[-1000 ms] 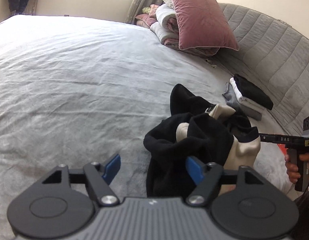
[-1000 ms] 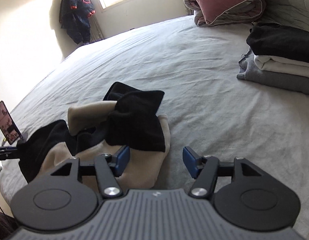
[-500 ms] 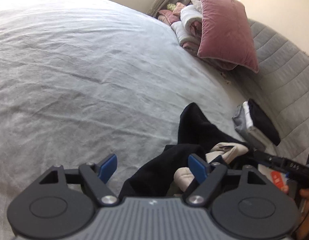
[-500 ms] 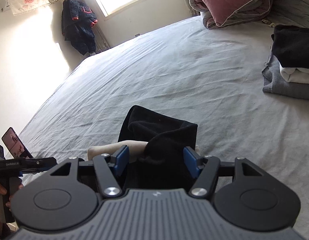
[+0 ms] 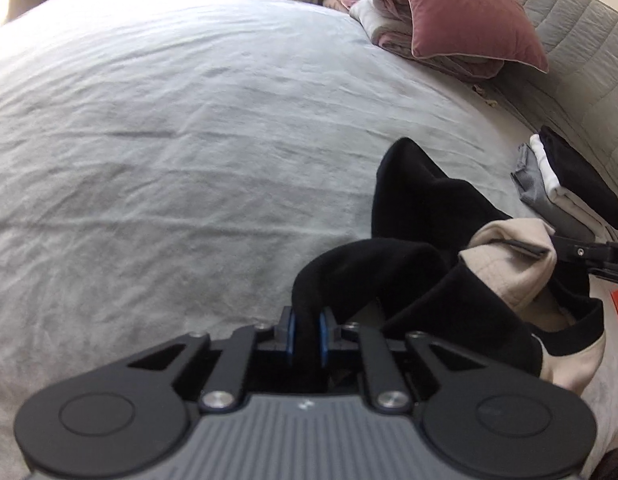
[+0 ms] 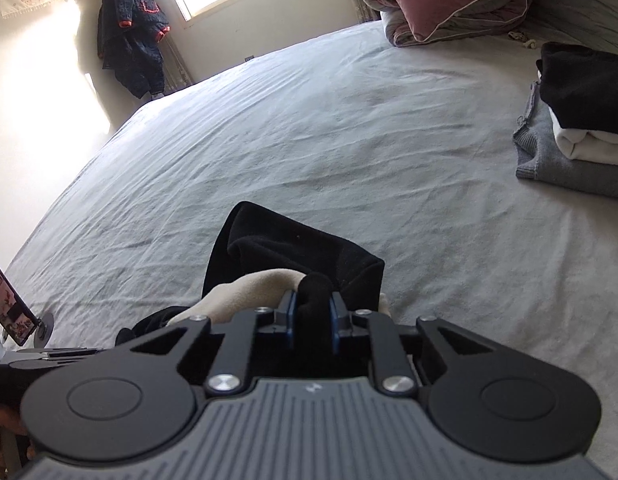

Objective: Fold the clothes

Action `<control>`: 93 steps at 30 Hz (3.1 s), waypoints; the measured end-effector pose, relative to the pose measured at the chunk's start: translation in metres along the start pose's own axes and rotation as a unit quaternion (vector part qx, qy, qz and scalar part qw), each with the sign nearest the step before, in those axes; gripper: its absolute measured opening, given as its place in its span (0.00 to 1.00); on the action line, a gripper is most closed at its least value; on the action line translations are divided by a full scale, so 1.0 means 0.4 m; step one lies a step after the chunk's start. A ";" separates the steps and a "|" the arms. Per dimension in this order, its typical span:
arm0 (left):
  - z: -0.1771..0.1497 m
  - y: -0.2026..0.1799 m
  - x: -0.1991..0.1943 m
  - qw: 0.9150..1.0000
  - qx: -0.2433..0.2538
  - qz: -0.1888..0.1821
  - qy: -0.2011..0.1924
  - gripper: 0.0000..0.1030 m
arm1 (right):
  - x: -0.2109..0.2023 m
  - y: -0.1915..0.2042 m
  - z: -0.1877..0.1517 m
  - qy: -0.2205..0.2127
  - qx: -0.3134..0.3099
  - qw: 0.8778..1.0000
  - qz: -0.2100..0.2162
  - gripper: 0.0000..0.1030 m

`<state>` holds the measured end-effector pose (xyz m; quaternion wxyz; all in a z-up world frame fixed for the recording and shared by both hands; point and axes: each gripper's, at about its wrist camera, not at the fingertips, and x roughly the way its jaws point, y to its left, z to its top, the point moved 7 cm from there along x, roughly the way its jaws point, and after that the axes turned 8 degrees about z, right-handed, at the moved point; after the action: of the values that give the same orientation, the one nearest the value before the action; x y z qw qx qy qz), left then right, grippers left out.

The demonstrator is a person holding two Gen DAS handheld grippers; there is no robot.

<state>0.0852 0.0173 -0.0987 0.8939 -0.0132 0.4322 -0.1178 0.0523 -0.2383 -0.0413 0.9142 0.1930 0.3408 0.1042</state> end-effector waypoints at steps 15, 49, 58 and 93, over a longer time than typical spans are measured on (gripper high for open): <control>0.016 0.165 -0.212 0.981 -0.039 0.138 -0.129 0.10 | -0.158 -0.072 -0.003 -0.066 0.006 0.994 -0.082 0.11; -0.054 0.143 -0.210 0.998 -0.017 -0.037 -0.051 0.56 | -0.116 0.040 0.041 -0.074 -0.029 0.997 0.010 0.49; -0.053 -0.001 -0.117 0.996 0.041 -0.081 -0.010 0.56 | 0.014 0.149 0.025 -0.006 0.007 0.994 0.105 0.49; -0.059 -0.034 -0.036 0.995 0.030 -0.091 0.018 0.29 | 0.076 0.101 0.075 -0.095 0.032 0.995 0.019 0.06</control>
<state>0.0555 0.0092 -0.1008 0.8716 -0.0240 0.4413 -0.2120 0.0923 -0.2003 -0.0212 0.9336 0.2376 0.2518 0.0923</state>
